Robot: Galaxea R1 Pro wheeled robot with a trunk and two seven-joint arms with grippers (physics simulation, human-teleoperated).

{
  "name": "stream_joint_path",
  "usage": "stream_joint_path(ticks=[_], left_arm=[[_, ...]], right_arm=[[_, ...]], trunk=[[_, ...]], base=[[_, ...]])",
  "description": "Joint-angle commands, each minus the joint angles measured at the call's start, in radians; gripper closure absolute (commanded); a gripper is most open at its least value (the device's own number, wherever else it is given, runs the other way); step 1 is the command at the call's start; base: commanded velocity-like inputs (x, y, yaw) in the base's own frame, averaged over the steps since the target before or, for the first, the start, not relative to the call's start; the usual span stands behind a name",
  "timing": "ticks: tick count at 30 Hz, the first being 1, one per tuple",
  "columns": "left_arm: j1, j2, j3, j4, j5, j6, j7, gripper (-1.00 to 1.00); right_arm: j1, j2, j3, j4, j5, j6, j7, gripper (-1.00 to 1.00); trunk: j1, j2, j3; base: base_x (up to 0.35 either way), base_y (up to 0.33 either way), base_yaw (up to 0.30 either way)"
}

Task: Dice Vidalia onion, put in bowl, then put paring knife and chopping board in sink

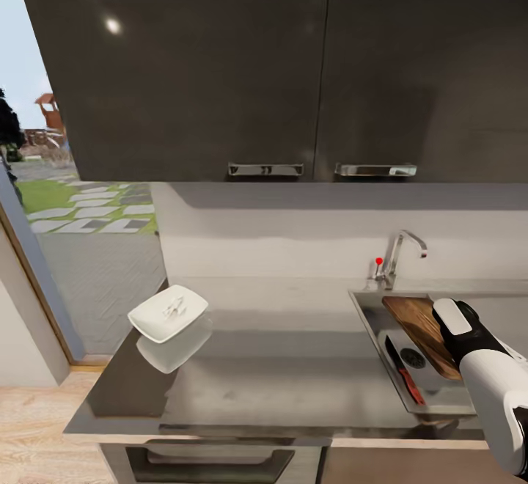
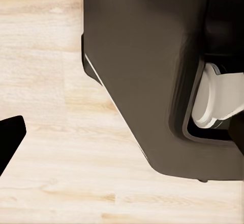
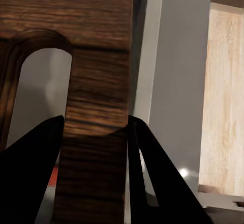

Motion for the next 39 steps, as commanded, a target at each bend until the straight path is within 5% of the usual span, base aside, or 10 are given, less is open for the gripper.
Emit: stream_joint_path(ticks=[1,39], left_arm=[[-0.001,0.000,-0.002,0.002,0.009,-0.006,0.001,-1.00],[0.000,0.001,-0.002,0.002,0.009,-0.005,0.001,-1.00]], right_arm=[[0.000,0.000,0.000,-0.001,-0.002,0.010,-0.004,1.00],[0.000,0.015,-0.001,0.014,-0.004,0.010,-0.003,1.00]], trunk=[[0.000,-0.001,-0.002],[0.000,-0.001,-0.063]], base=[[0.030,-0.027,0.000],[0.062,0.023,0.000]])
